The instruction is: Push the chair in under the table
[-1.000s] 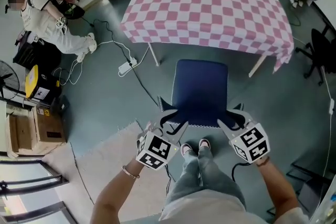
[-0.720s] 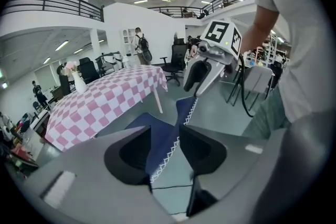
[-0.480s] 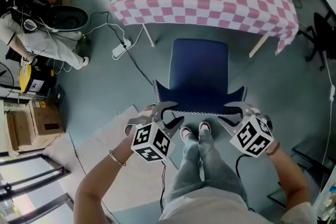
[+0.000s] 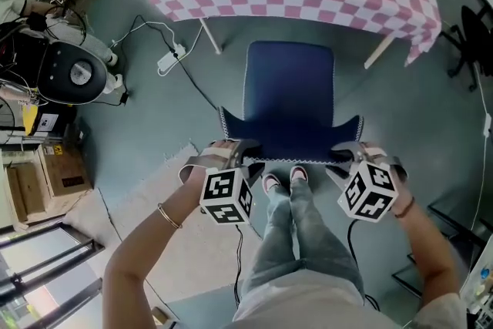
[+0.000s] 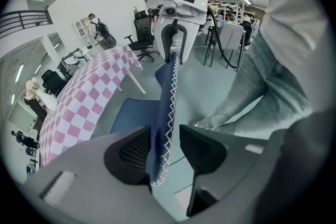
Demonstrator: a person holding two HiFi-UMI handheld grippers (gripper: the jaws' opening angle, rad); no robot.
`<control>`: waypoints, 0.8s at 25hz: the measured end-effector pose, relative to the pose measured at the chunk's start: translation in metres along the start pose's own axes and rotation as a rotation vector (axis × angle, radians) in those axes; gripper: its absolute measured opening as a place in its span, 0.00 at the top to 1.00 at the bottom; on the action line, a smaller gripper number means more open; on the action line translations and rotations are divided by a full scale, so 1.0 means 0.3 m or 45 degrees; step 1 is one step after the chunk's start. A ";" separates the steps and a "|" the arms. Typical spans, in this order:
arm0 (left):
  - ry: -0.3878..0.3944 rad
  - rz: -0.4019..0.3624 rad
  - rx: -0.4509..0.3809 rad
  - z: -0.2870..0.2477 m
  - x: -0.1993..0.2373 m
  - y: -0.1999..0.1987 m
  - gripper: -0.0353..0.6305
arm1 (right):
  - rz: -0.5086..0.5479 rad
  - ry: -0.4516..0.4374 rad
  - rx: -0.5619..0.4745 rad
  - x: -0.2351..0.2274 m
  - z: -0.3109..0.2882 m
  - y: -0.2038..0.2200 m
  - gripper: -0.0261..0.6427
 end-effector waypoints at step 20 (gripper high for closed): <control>0.001 0.108 0.016 -0.062 0.042 0.008 0.81 | -0.135 0.107 0.026 -0.059 -0.060 0.028 0.81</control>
Point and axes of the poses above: the fingertips, and each gripper's own axes: z backward along the fingers, x to its left, y out of its underside, the point moved 3 cm from there along z, backward along the fingers, and after that the axes turned 2 degrees about -z, right-handed, at the moved point
